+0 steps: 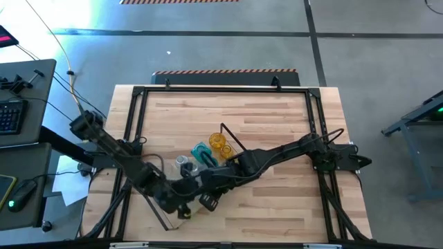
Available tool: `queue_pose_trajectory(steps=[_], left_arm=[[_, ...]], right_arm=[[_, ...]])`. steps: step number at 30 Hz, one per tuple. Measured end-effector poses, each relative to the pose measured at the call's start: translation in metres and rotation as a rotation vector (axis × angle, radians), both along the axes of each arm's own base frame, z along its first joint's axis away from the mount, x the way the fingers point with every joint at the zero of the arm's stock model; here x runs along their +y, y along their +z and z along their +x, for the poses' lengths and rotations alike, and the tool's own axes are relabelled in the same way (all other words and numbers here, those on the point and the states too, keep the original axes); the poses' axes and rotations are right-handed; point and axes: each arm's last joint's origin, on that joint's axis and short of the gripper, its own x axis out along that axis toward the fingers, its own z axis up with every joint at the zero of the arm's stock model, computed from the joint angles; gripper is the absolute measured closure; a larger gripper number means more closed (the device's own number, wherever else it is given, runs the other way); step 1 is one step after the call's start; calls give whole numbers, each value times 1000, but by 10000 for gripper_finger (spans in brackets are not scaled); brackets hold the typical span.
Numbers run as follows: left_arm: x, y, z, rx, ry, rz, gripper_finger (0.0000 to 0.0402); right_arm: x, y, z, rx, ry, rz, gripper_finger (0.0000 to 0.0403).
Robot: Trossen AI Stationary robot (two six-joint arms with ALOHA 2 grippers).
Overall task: Sort vases onto shelf
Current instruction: Return to Home Position
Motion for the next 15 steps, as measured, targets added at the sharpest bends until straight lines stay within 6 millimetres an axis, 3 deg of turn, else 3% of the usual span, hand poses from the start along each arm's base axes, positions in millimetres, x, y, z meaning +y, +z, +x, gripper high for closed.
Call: queue_pose_trajectory(steps=[9, 15], left_arm=[[40, 63, -44, -196, 123, 13, 401], [67, 90, -79, -271, 196, -27, 401]], right_arm=[[-9, 43, -24, -164, -72, -189, 313], [-6, 67, -41, -278, -93, -359, 313]])
